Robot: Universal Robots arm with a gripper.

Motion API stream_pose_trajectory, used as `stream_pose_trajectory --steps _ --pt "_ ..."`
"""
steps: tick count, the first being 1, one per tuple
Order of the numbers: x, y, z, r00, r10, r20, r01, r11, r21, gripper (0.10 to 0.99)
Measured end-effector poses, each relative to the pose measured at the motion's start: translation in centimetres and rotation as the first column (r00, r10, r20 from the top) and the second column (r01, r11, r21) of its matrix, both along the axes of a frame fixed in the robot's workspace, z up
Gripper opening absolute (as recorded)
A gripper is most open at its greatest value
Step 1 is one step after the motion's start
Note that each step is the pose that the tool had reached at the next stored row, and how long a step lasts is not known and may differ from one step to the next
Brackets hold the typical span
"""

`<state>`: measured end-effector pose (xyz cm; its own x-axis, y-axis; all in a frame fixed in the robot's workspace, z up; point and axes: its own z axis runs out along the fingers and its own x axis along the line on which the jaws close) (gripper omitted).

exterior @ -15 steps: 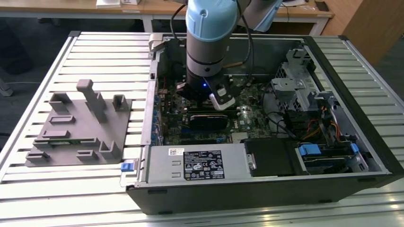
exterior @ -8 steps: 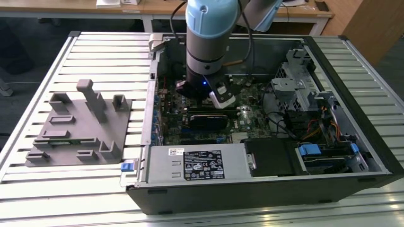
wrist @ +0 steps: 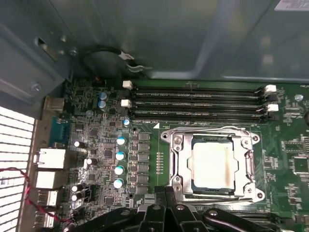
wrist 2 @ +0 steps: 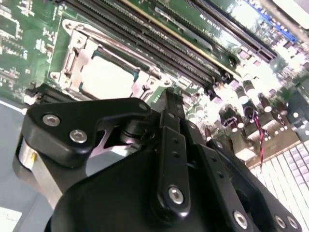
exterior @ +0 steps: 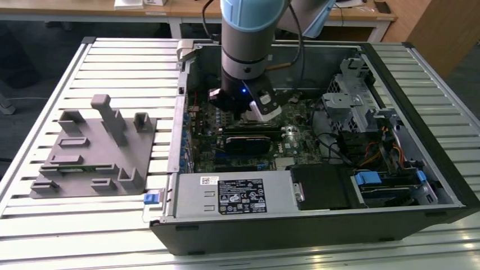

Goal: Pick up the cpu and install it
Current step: 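Install the second cpu locking lever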

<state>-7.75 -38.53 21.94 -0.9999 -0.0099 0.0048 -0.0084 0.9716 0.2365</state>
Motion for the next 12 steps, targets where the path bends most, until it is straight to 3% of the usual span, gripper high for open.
stream_pose_trajectory --steps 12 --pt "0.01 0.00 2.50 1.0000 0.000 0.0000 0.000 1.0000 0.001 0.106"
